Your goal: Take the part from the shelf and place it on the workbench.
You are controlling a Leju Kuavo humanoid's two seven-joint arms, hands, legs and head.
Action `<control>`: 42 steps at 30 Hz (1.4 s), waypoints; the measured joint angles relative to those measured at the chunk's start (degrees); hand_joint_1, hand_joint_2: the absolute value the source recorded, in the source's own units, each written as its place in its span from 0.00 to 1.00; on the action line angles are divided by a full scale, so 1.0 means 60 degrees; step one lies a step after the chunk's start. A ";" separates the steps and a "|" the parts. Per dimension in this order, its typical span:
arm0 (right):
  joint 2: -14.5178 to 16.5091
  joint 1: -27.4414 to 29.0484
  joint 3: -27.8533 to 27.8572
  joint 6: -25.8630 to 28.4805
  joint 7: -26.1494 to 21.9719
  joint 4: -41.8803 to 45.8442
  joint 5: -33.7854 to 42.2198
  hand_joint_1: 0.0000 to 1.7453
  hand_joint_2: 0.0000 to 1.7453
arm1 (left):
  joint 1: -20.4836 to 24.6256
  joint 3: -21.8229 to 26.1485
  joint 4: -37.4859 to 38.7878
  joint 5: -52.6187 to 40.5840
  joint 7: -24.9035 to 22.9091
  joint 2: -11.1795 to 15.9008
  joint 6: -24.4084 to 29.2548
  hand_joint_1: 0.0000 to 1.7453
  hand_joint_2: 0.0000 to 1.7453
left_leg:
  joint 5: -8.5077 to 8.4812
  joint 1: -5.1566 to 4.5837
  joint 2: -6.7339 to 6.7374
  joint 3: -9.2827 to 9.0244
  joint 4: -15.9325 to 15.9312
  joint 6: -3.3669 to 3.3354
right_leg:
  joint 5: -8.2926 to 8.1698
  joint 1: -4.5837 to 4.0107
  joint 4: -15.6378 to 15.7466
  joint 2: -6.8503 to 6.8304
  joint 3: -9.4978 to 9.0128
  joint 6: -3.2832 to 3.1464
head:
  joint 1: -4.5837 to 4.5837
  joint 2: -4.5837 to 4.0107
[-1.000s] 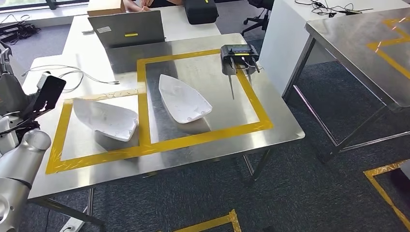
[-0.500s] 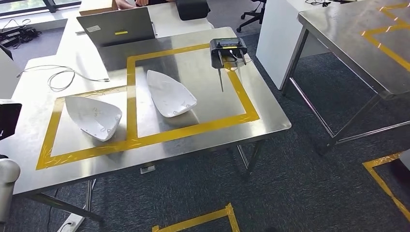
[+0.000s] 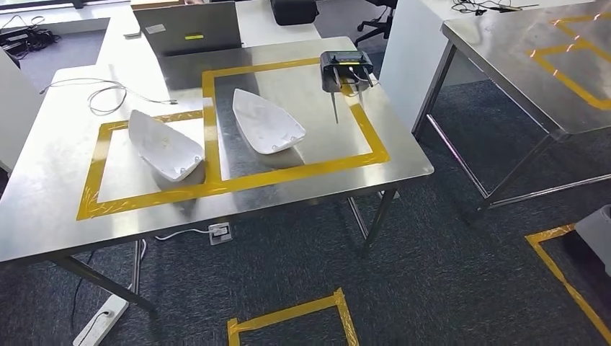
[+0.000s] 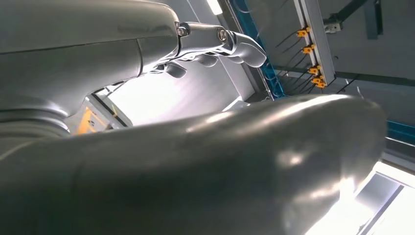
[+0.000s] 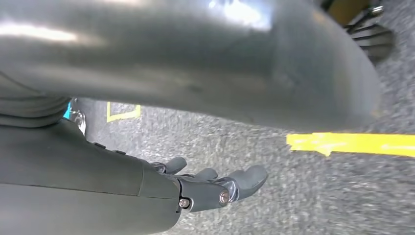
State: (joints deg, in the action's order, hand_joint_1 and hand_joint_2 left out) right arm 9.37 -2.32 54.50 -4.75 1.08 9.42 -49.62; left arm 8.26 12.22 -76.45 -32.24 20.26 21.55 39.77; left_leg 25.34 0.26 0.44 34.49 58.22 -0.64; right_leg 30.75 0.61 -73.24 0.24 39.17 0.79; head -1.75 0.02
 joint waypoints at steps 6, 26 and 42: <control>-0.0066 -0.0057 0.0011 -0.0045 -0.0127 0.0000 -0.0143 0.00 0.00 | -0.1585 0.0836 -0.0405 0.0501 0.0556 -0.1298 -0.0088 0.00 0.00 | -0.0426 -0.0019 0.0019 0.0221 -0.0033 0.0243 | -0.0036 -0.0137 0.2607 0.0024 -0.1802 -0.0308 | -0.0028 0.0000; -0.0208 -0.0097 0.0187 -0.0026 0.0621 0.0000 -0.0276 0.00 0.00 | -0.1076 0.2981 1.0037 0.1001 -0.6271 -0.3663 -0.3755 0.00 0.00 | 0.0518 0.0023 -0.0039 -0.0610 -0.0035 -0.0175 | 0.0187 0.0002 0.0936 -0.0101 0.0248 0.0186 | 0.0021 0.0000; -0.0433 -0.0247 -0.0034 -0.0008 -0.0165 0.0000 -0.0876 0.00 0.00 | -0.0489 0.2682 1.0790 -0.0760 -0.4098 -0.3894 -0.5176 0.00 0.00 | 0.1283 0.0014 -0.0079 0.0925 0.1869 0.0381 | -0.0610 -0.0109 0.2828 -0.0158 -0.1416 -0.0508 | 0.0030 0.0000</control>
State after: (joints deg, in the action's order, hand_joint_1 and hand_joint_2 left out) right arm 6.78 -3.81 54.30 -4.80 0.09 9.42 -54.88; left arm 5.32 28.31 -11.70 -36.80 -4.33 -1.81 8.71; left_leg 33.03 0.34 -0.03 40.04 69.44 1.64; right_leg 27.09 -0.05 -56.28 -0.70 30.68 -2.26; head -1.57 0.02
